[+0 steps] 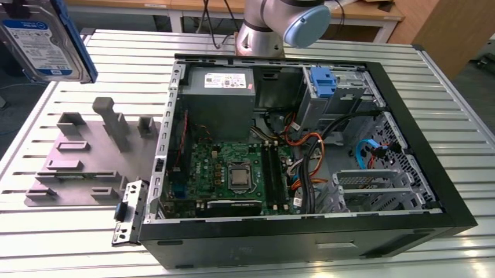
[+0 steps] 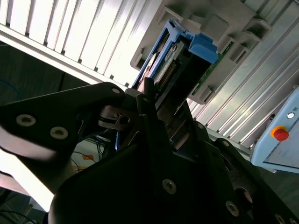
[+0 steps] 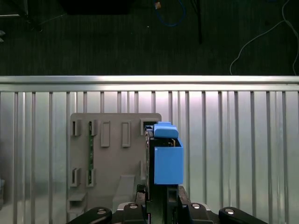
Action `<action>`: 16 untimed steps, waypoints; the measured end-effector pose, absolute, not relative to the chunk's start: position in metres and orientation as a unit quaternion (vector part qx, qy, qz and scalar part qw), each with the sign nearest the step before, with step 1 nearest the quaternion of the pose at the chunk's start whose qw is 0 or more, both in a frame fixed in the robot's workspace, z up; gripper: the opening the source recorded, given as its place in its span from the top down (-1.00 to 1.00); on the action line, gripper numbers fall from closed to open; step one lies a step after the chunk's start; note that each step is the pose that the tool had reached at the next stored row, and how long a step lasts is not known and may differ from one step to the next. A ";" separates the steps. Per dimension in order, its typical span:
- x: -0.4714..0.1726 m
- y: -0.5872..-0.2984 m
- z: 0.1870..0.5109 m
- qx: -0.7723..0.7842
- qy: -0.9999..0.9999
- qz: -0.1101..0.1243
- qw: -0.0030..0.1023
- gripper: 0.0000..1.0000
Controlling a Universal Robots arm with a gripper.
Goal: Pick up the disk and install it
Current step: 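Pick up the disk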
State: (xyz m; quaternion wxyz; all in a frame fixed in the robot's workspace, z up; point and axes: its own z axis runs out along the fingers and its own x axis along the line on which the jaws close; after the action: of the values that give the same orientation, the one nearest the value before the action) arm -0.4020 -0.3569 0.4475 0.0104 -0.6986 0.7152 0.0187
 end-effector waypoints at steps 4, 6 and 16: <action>-0.402 -0.357 0.451 -0.699 0.715 0.019 0.010 0.30; -0.402 -0.357 0.451 -0.699 0.715 0.019 0.011 0.30; -0.402 -0.357 0.455 -0.699 0.715 0.019 0.010 0.30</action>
State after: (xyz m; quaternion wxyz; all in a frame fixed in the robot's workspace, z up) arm -0.4020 -0.3569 0.4546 0.0104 -0.6987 0.7151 0.0186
